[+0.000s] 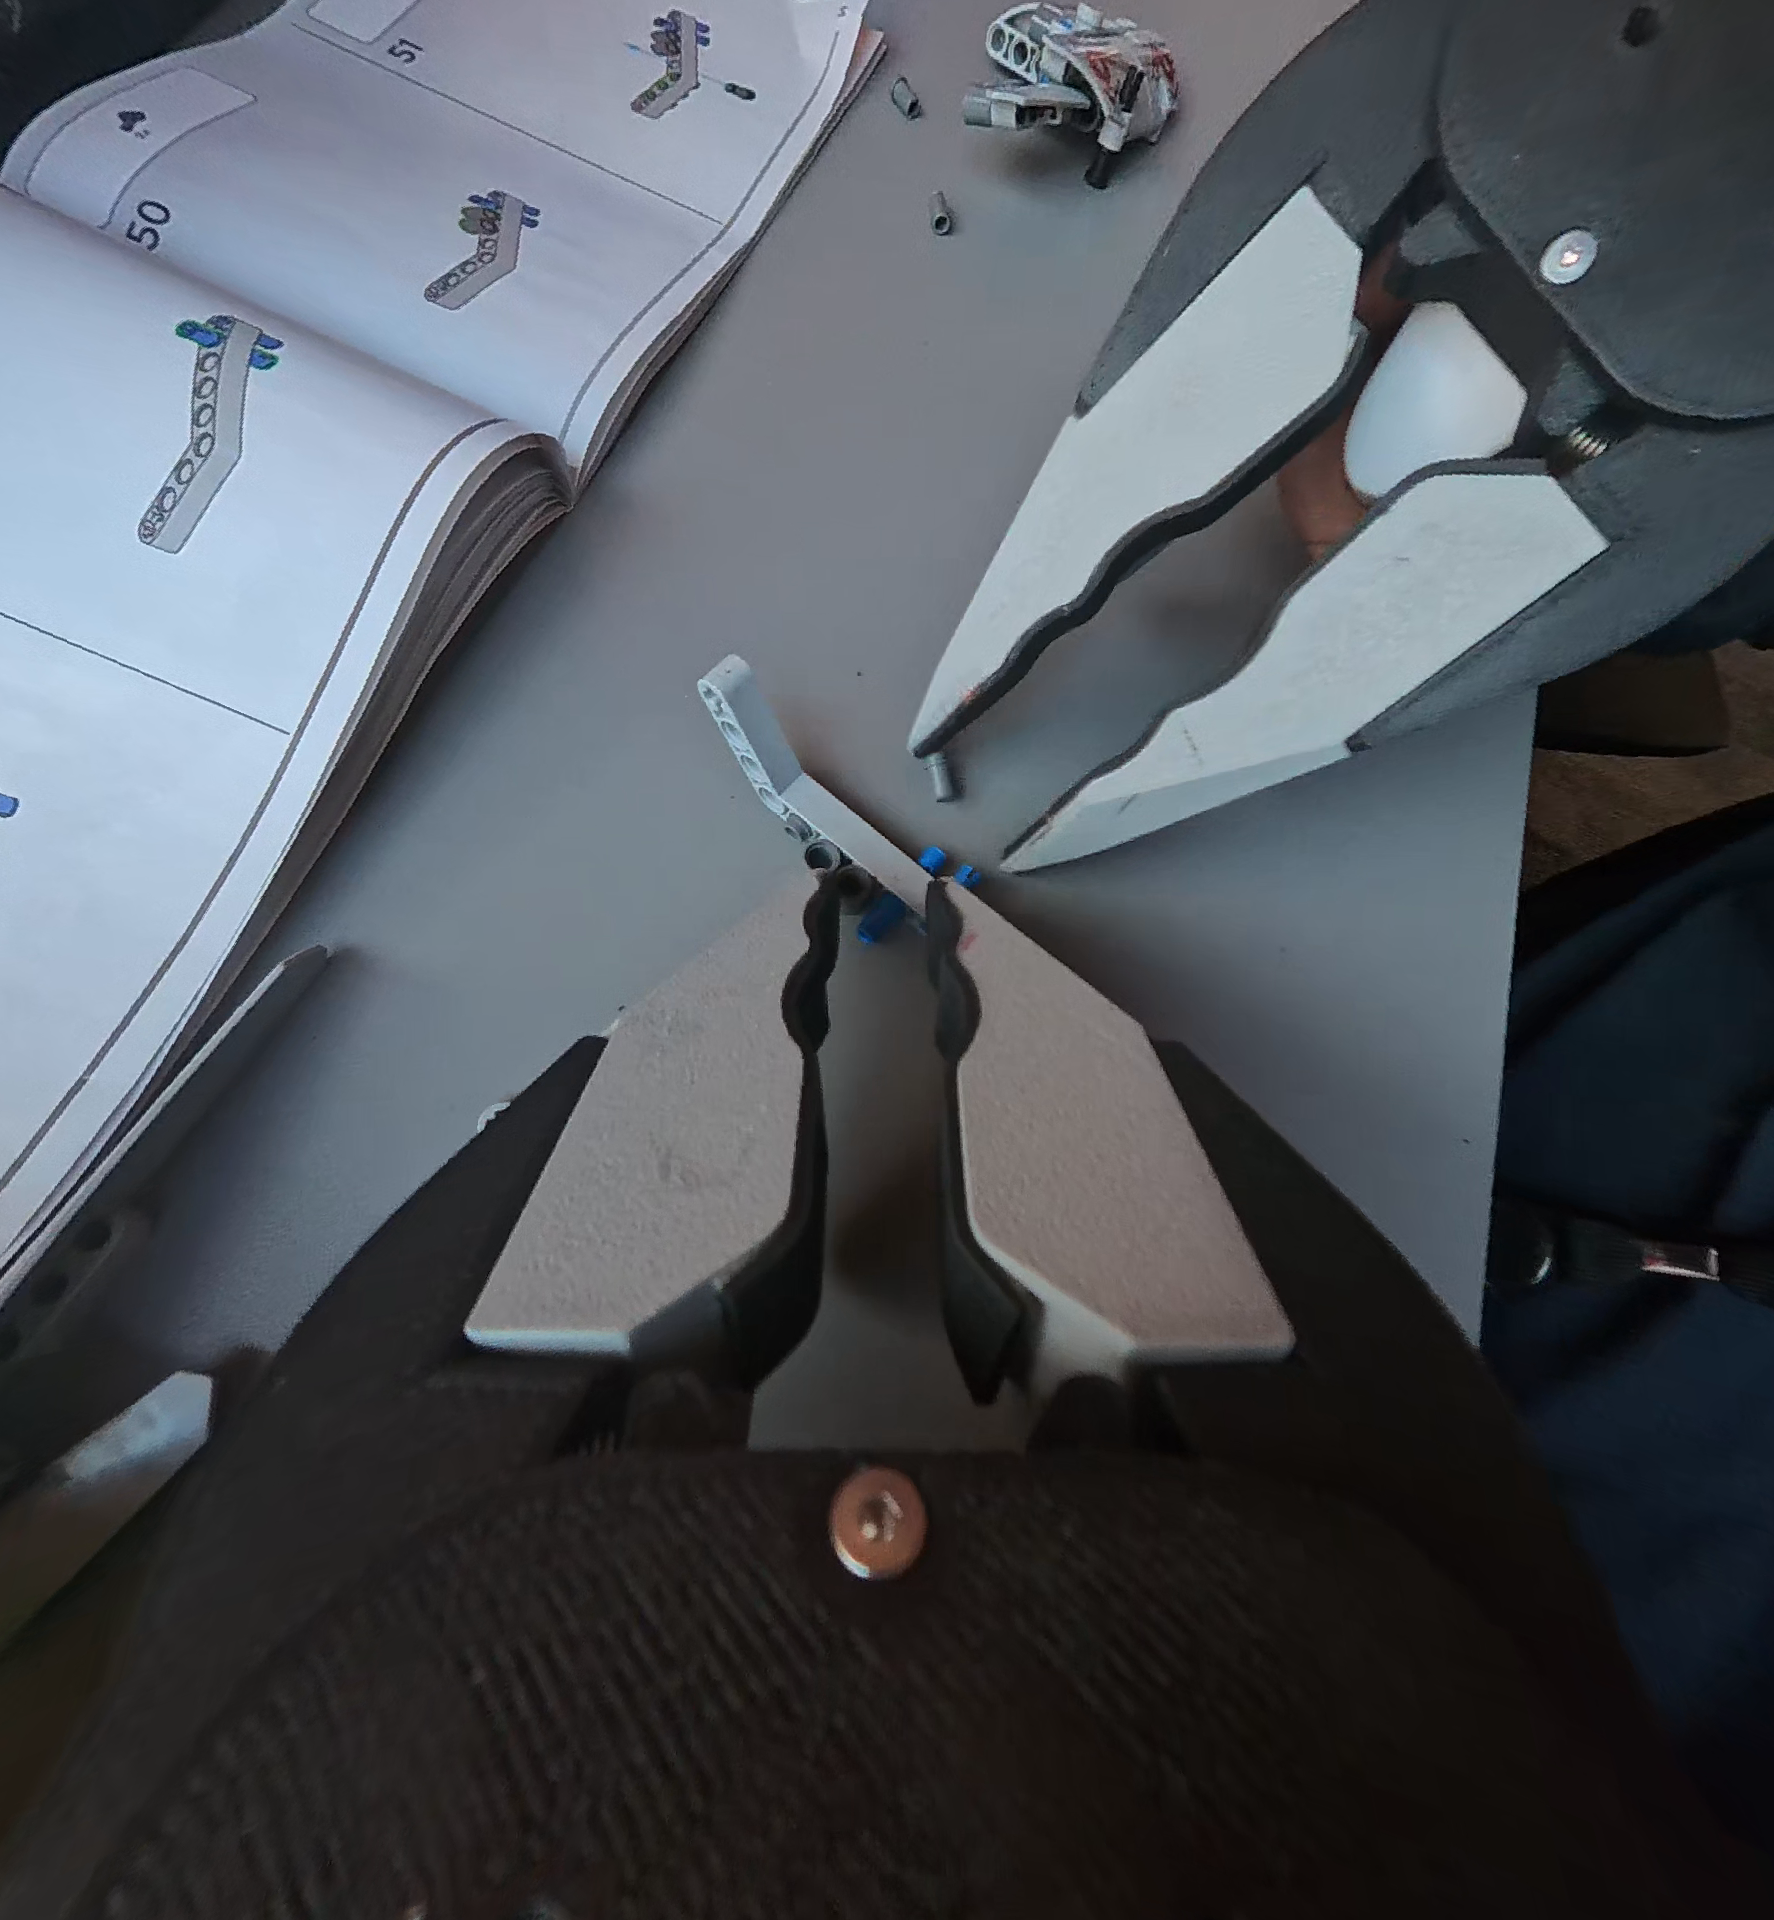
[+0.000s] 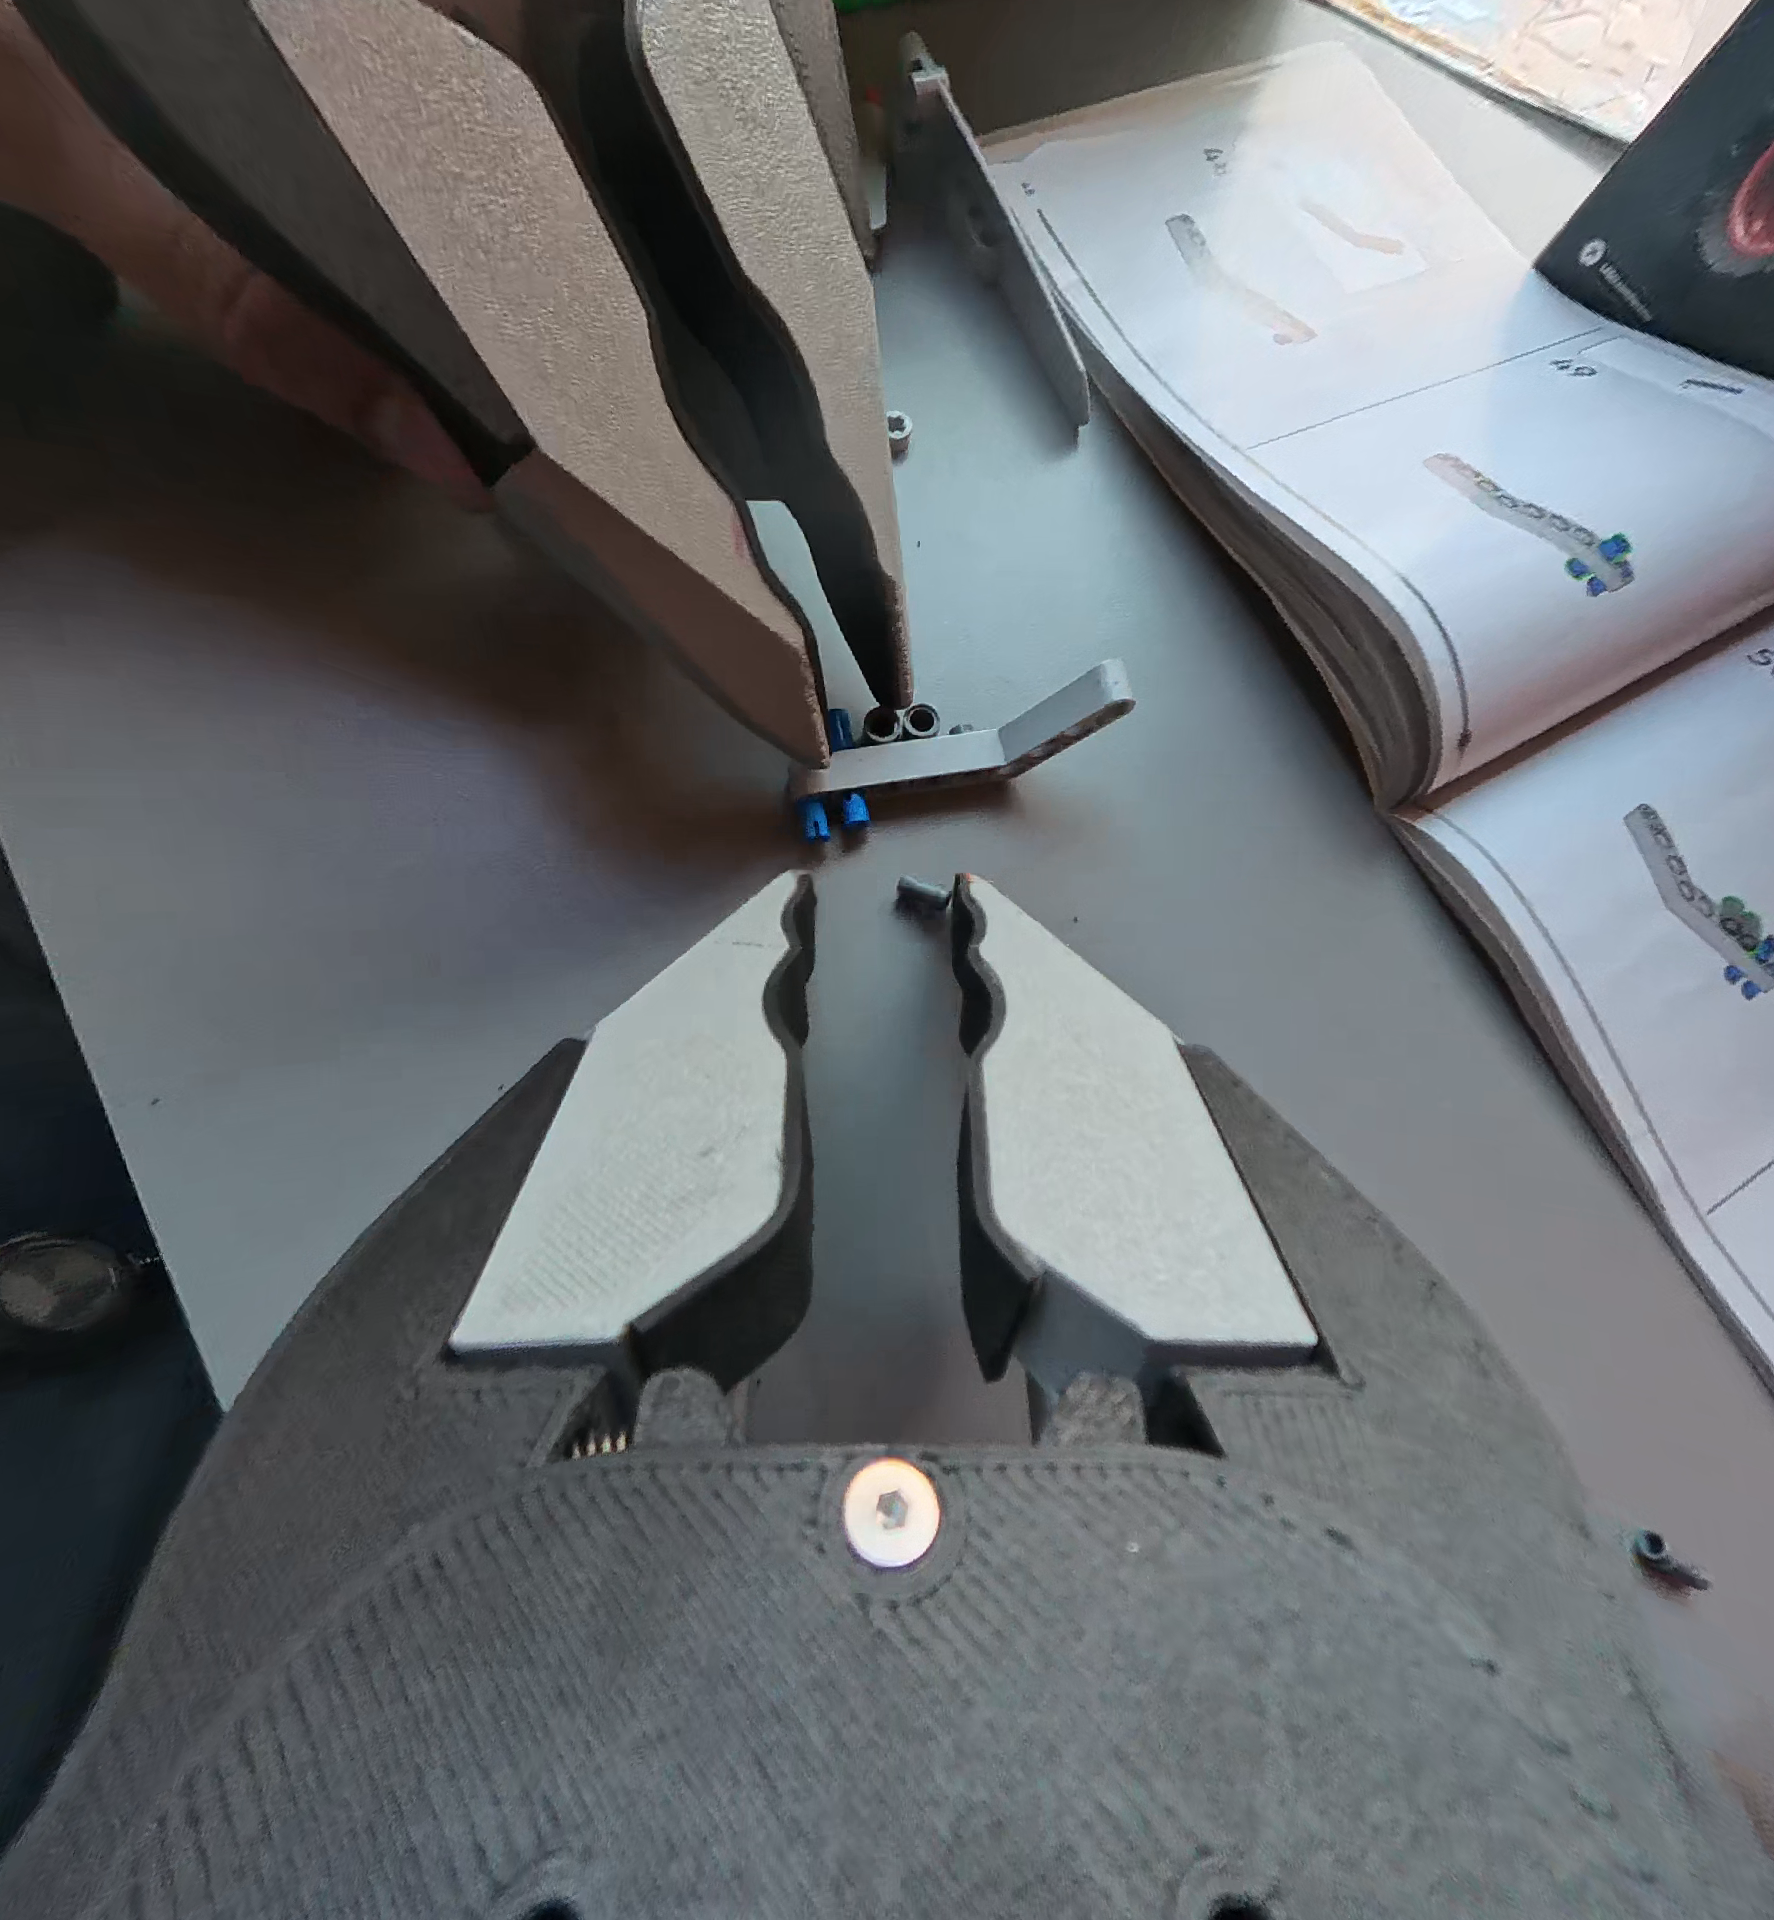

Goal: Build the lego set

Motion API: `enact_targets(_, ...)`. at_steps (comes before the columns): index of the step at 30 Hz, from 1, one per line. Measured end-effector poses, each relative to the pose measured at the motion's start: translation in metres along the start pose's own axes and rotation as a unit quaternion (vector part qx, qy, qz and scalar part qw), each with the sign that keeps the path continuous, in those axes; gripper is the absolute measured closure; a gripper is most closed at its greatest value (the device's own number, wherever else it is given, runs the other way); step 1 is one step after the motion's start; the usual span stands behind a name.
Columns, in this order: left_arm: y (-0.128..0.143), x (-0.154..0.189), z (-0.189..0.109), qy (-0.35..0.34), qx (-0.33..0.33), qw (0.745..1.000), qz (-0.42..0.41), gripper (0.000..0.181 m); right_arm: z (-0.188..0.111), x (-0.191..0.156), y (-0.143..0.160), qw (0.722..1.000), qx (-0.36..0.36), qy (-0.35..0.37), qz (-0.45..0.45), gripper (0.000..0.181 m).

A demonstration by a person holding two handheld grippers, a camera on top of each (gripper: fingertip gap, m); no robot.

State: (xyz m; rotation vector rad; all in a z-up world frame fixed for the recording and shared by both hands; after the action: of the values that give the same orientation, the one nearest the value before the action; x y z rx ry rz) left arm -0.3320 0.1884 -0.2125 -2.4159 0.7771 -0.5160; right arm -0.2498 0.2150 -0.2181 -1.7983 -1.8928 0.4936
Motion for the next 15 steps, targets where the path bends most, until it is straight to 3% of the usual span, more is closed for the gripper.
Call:
enact_targets(9,-0.001,0.001,-0.003,0.002,0.015,1.000,0.003,0.169,-0.008,-0.001,0.005,0.999,0.022,-0.035,0.004,0.151)
enact_targets(15,0.002,0.000,-0.012,-0.020,0.042,0.999,-0.025,0.165,-0.027,0.019,0.022,0.995,0.008,-0.023,-0.094,0.158)
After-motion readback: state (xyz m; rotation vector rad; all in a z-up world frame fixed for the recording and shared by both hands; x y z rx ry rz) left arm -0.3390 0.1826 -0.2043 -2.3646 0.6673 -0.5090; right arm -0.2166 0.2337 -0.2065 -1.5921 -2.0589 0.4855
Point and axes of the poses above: each gripper's, where its closed fingertips meet, z out along the fingers, y out of its underside, x = y × z across the jaws, the point moved 5 cm from there along -z, back along the fingers, and after that the axes turned 12 degrees about -x, right-handed, at the moved point
